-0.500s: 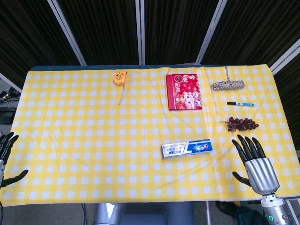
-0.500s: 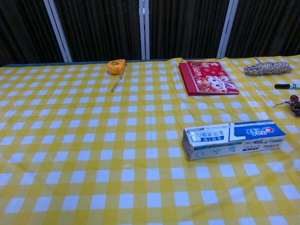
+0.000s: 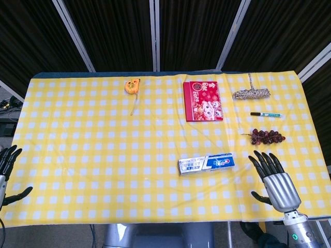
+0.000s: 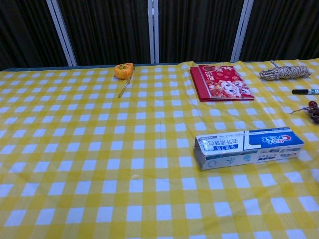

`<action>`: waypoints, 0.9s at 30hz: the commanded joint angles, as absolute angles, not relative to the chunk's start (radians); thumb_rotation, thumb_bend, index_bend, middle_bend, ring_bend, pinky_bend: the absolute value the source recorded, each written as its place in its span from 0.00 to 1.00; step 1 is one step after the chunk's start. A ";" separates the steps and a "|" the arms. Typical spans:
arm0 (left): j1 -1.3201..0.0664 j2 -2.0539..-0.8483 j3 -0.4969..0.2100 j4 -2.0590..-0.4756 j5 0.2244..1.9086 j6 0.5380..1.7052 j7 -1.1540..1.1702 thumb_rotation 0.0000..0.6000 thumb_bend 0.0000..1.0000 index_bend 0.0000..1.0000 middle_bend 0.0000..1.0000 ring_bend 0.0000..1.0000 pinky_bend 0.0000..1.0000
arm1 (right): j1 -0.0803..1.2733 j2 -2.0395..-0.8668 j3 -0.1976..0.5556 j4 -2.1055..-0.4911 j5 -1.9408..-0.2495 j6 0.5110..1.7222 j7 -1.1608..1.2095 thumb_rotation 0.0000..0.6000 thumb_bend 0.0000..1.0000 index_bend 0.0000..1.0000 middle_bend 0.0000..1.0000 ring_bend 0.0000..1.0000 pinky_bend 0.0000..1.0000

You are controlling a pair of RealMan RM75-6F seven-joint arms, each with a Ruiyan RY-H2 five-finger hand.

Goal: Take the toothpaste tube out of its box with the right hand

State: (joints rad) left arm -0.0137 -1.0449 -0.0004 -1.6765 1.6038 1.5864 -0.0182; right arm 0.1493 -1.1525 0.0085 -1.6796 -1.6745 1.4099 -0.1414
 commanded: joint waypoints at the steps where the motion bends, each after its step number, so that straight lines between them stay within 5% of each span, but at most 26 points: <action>1: -0.022 -1.046 -0.008 -1.675 1.585 1.569 -0.017 1.00 0.00 0.00 0.00 0.00 0.00 | 0.242 -1.151 0.034 -1.673 -1.668 1.290 -0.121 1.00 0.00 0.01 0.00 0.00 0.00; 14: -0.048 -1.061 -0.031 -1.667 1.520 1.513 0.006 1.00 0.00 0.00 0.00 0.00 0.00 | 0.577 -1.248 0.098 -1.563 -1.645 0.844 -0.090 1.00 0.00 0.09 0.11 0.04 0.17; 24: -0.053 -1.066 -0.030 -1.661 1.514 1.502 0.013 1.00 0.00 0.00 0.00 0.00 0.00 | 0.638 -1.387 0.118 -1.419 -1.540 0.766 -0.168 1.00 0.00 0.14 0.21 0.13 0.25; 27: -0.052 -1.067 -0.030 -1.661 1.513 1.503 0.014 1.00 0.00 0.00 0.00 0.00 0.00 | 0.644 -1.413 0.121 -1.394 -1.514 0.764 -0.181 1.00 0.01 0.23 0.29 0.20 0.30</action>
